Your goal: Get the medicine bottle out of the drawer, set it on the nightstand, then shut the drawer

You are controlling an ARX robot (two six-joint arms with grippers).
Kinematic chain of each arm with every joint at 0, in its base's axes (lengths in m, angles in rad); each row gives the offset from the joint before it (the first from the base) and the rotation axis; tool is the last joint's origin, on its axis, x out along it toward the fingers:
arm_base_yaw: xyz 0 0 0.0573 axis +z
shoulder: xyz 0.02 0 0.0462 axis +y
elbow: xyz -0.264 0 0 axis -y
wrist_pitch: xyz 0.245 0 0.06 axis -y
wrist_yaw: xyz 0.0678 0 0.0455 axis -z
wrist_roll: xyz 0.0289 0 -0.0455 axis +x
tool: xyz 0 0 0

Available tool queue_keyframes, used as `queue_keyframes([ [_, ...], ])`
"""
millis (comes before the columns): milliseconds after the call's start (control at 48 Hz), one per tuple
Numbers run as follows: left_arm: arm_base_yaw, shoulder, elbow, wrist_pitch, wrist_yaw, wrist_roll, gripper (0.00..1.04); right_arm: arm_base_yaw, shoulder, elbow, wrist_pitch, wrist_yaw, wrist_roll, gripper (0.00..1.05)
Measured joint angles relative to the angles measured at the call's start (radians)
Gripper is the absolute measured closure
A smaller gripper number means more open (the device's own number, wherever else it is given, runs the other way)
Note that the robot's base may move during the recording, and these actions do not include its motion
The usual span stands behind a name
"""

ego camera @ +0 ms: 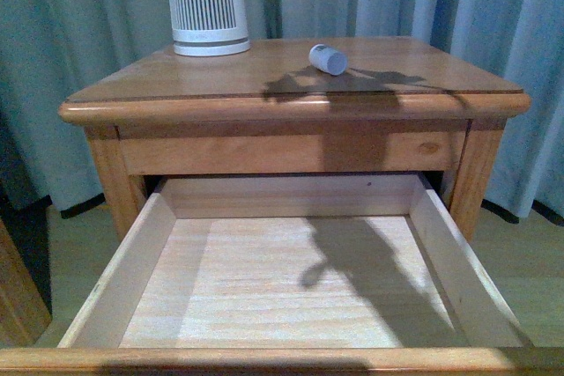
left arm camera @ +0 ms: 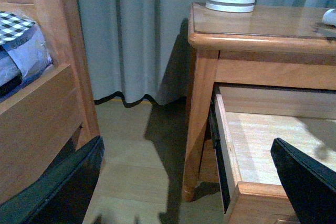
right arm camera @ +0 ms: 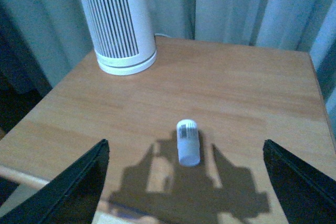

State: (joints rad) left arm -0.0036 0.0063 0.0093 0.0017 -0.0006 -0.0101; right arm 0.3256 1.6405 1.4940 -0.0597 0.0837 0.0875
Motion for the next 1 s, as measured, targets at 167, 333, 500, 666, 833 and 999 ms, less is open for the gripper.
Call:
queue_keyframes([
  [167,0.000,0.000,0.000,0.000,0.000,0.000,0.06,-0.051,-0.267,-0.282,-0.024,-0.045,0.038,0.46],
  [333,0.000,0.000,0.000,0.000,0.000,0.000,0.06,-0.078,-0.460,-0.500,-0.121,-0.095,0.075,0.72],
  [500,0.000,0.000,0.000,0.000,0.000,0.000,0.06,-0.037,-0.647,-0.726,-0.288,-0.106,0.155,1.01],
  [666,0.000,0.000,0.000,0.000,0.000,0.000,0.06,0.004,-0.690,-0.855,-0.388,-0.100,0.223,1.01],
  [833,0.000,0.000,0.000,0.000,0.000,0.000,0.06,0.034,-0.672,-0.935,-0.388,-0.102,0.251,1.01],
  [999,0.000,0.000,0.000,0.000,0.000,0.000,0.06,0.068,-0.588,-0.974,-0.309,-0.083,0.258,1.01],
])
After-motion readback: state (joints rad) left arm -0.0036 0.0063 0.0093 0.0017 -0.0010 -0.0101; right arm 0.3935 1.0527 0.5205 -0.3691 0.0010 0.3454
